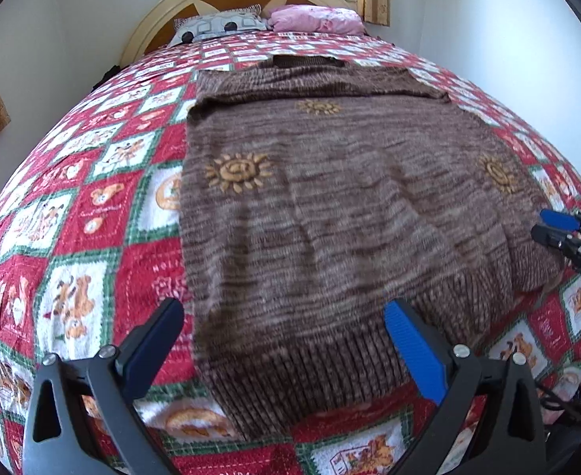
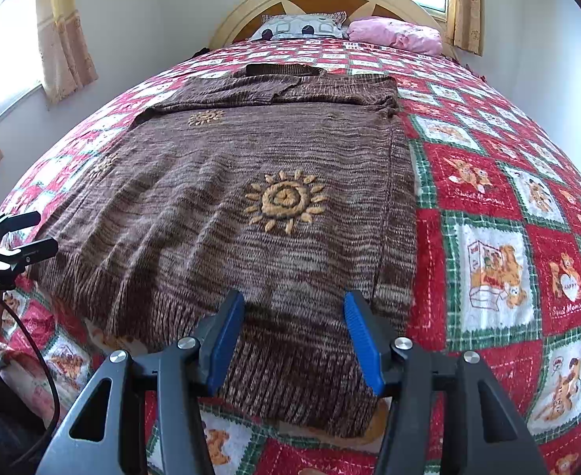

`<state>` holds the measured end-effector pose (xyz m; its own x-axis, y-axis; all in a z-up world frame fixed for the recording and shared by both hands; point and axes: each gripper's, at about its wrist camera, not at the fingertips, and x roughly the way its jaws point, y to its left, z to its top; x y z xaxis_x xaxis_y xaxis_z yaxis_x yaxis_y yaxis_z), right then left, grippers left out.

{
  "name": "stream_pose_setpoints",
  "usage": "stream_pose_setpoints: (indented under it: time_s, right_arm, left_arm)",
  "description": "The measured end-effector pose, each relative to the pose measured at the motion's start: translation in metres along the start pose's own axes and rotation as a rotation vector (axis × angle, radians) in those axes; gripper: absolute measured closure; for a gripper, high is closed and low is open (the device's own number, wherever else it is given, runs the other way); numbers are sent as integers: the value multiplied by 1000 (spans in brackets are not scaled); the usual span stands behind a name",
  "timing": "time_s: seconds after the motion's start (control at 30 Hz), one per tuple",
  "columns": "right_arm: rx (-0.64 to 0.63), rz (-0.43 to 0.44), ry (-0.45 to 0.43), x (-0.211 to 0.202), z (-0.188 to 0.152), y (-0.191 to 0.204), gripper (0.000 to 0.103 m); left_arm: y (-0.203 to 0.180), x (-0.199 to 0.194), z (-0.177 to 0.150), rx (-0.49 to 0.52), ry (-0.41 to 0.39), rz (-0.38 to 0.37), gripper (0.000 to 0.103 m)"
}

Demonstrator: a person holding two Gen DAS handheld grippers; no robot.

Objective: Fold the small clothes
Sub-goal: 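Move both grippers to the sweater's ribbed hem and grasp it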

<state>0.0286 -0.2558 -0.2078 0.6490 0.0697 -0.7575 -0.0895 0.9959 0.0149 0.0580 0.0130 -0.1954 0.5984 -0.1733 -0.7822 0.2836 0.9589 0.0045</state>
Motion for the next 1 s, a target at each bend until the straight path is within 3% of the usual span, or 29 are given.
stream_pose_setpoints:
  time_s: [0.47,0.7,0.77,0.87,1.0]
  right_arm:
    - [5,12,11,-18,-16,-10,49]
    - [60,16,13,-36,-29,-37,49]
    - [71,6,10,-41,-34,-45,49]
    - [97,15,11,-42,-38,-53,49]
    - [134,42,12,-40,-39,-59,49]
  left_arm:
    - [0,-1,-10,-8,23,-16,0]
    - [16,-11,-17,-43,24,-48,0]
    - [22,-15,-20,-68,14,-61,4]
    - [28,-14,-22,-108,17,-108,20]
    - [23,-14,-24,-108,-3,-123,25]
